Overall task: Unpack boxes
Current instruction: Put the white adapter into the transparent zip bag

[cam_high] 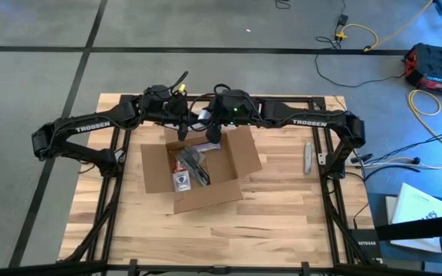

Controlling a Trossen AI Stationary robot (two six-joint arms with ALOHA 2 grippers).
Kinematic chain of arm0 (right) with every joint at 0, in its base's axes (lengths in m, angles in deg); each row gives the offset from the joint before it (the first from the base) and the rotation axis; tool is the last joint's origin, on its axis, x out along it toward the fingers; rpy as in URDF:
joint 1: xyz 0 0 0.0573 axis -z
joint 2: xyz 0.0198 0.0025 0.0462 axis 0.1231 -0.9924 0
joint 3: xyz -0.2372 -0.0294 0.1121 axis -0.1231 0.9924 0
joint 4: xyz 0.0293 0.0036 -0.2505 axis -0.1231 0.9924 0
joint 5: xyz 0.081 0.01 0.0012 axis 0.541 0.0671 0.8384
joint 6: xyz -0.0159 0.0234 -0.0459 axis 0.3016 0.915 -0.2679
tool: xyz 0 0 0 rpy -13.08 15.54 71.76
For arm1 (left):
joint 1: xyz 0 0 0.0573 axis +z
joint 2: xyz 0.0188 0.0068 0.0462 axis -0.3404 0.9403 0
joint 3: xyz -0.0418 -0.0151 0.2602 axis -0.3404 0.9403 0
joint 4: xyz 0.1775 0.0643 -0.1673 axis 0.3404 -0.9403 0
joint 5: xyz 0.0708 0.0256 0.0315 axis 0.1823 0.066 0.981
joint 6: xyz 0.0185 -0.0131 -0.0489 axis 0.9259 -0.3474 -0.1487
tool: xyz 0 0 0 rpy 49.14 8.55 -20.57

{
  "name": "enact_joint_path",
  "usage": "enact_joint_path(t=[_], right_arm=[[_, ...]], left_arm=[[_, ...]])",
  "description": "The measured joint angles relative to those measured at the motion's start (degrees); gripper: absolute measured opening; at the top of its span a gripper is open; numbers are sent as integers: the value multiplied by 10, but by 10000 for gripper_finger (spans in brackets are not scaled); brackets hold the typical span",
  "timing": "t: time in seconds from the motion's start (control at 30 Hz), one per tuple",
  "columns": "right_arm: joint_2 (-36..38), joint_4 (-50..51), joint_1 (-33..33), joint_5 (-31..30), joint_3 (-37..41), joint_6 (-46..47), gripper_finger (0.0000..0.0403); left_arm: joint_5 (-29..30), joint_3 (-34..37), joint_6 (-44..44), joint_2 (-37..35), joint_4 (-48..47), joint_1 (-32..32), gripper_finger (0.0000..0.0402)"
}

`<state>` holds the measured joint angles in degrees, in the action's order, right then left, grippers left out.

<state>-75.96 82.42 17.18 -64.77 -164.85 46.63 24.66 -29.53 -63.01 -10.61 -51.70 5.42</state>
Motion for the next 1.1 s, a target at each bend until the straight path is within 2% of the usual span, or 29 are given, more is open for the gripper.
enact_joint_path(t=[0.37, 0.47, 0.7, 0.83, 1.0, 1.1], right_arm=[[1, -4, 2, 70, 0, -79, 181], [-3, 3, -1, 88, 2, -88, 181], [-2, 5, 1, 48, 1, -86, 199], [-1, 2, -1, 42, 1, -88, 180], [-1, 2, 0, 35, 2, -77, 179], [-1, -16, 0, 1, 1, -46, 183]], left_arm=[[-7, -16, 18, 0, 4, 33, 0], [-3, -33, 27, -1, 30, 46, 0], [-19, -60, 21, -1, 32, 64, 0], [-26, -62, 22, -1, 25, 60, 0], [-27, -62, 23, -1, 15, 52, 0], [-27, -62, 24, -1, 6, 47, 0]])
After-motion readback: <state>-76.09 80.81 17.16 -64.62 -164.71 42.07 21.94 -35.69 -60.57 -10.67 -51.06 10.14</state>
